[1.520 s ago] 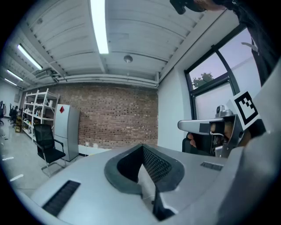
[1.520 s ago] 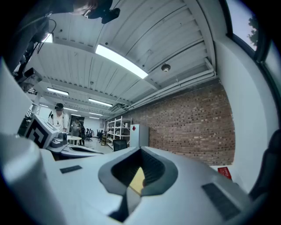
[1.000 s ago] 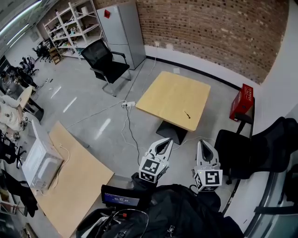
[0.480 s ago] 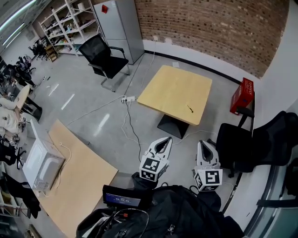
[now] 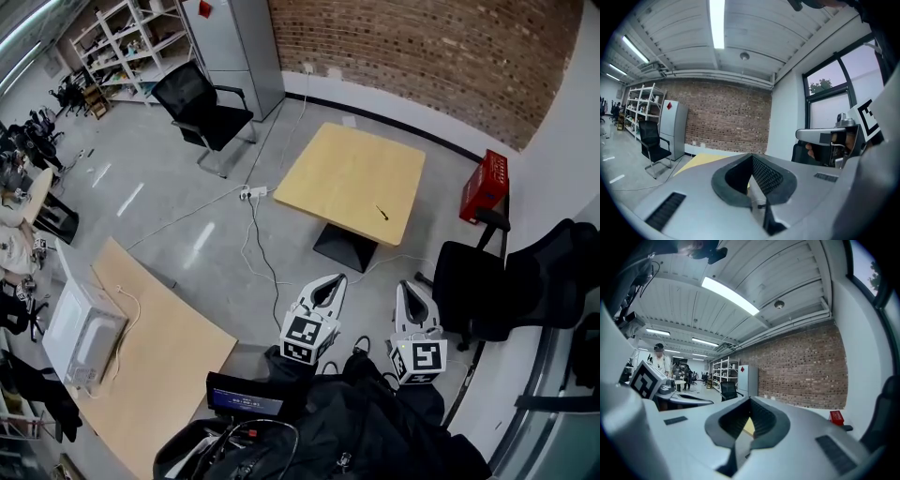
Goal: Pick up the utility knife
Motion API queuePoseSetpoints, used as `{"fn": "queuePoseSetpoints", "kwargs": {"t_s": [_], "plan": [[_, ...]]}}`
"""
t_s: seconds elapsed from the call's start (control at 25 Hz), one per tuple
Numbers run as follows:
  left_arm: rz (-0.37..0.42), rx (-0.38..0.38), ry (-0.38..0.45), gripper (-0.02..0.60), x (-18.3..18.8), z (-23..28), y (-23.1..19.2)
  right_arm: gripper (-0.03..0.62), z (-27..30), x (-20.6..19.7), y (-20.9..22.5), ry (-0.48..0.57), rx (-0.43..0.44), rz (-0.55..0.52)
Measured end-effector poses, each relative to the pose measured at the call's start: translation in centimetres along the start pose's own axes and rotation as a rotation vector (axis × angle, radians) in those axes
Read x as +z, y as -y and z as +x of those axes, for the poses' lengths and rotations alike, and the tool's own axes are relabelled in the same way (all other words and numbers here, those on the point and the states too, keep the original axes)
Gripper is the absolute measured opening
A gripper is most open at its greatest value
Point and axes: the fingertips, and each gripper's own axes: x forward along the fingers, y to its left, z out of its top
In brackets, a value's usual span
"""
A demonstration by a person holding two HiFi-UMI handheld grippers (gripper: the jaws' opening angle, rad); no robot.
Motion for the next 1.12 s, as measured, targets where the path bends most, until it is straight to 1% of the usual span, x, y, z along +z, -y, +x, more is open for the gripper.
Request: {"fn": "queuePoseSetpoints", "kwargs": {"t_s": [0.2,0.36,0.52,0.84,1.12], "plan": [[0.005,0.007,0.004,0.0,0.2,2.0,-0.4,0.004,1.7,0.0,1.7,0.011,-0.001,0.005],[0.014,0.026,0.008,0.0,0.9,3.3,-1.1,0.003,3.1,0.6,2.4,0.028,0.022,0.006],[0.027,0.032,0.016,0.0,1.9,5.9,-1.9,0.003,5.3,0.9,3.9,0.037,0.042,0.007],[0.049,0.019,0.01,0.0,4.1,12.5,-1.6,0.003,8.9,2.0,9.2,0.046,0.051,0.025],[0.061,0.033,0.018,0.0,5.3,16.5,-1.5,0.003,10.5,2.2,12.5,0.053,0.066,0.038]]}}
